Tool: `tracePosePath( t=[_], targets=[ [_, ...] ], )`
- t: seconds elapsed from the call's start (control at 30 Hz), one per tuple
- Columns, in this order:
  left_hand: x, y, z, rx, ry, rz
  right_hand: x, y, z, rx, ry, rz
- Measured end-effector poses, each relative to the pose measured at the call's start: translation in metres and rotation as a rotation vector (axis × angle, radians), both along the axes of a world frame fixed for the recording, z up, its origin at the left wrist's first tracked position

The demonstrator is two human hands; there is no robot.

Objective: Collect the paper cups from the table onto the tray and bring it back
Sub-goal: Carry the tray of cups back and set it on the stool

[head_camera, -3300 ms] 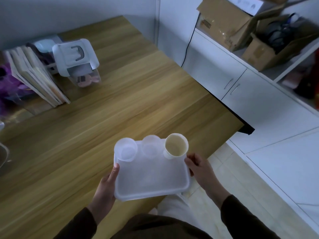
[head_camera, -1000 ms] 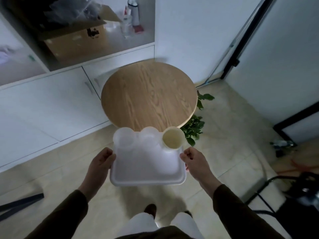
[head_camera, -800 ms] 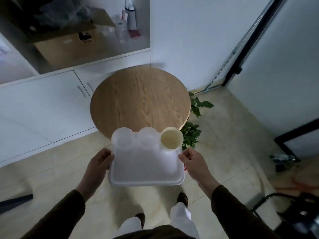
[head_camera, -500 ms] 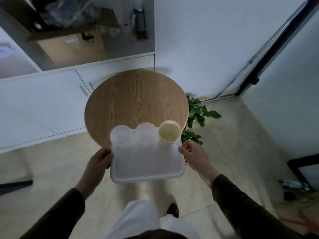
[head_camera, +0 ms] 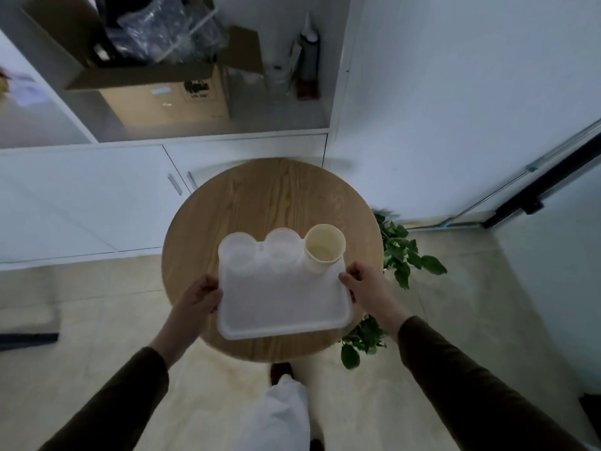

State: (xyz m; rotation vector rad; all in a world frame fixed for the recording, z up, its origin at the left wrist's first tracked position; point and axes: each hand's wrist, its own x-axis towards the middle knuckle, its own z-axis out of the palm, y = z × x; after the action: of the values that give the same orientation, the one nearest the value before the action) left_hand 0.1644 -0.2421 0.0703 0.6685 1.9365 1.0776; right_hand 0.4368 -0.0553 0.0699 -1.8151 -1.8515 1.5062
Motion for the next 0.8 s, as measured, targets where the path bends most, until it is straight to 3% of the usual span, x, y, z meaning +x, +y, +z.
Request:
tracePosePath(
  t=[0.3, 0.8],
  targets=[
    [-0.067, 0.099, -0.02, -0.064, 0.163, -0.058, -0.073, 0.106, -0.014, 0.04, 0.019, 0.043],
    [-0.143, 0.223, -0.099, -0.301, 0.38, 0.008, -0.171, 0.239, -0.085, 0.111, -0.204, 0.224]
  ],
)
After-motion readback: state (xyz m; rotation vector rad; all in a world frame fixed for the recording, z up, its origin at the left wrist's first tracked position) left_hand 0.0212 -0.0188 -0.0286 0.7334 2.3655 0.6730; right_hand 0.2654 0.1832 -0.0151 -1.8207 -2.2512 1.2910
